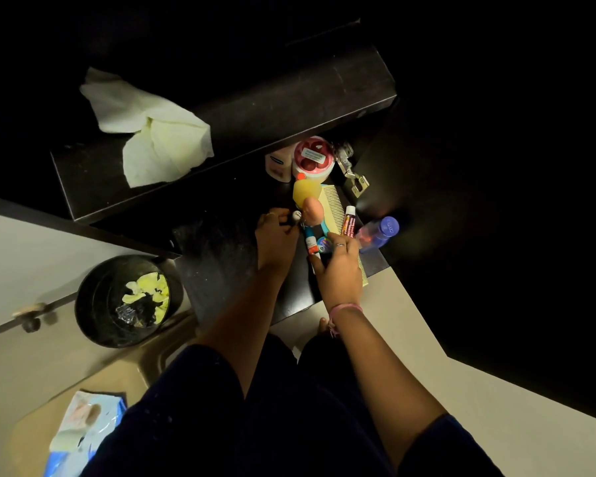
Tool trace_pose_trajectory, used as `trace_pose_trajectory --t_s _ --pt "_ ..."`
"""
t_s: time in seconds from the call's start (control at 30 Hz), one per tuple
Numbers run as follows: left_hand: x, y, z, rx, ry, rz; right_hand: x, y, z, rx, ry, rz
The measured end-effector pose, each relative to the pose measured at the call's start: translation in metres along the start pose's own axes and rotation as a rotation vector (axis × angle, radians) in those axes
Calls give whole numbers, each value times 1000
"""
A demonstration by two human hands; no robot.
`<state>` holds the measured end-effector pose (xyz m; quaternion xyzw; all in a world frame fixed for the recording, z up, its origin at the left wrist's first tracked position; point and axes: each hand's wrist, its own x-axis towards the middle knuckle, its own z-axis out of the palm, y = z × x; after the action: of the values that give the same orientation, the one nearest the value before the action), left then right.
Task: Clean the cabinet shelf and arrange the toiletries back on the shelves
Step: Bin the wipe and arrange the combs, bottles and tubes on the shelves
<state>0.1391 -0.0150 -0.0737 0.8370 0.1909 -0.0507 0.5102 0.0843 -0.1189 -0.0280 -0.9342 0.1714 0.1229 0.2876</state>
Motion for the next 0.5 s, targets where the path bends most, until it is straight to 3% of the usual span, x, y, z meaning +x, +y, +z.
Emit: trace_pose_trajectory --t_s 0.27,0.37,0.5 --pt "-14 3 -11 47 11 -22 -17 -6 -3 -61 58 9" --pt "-26 6 -26 23 32 -69 -31 -17 -19 -72 92 -92" --pt "-51 19 -58 22 140 -97 -47 -53 -52 123 242 -283"
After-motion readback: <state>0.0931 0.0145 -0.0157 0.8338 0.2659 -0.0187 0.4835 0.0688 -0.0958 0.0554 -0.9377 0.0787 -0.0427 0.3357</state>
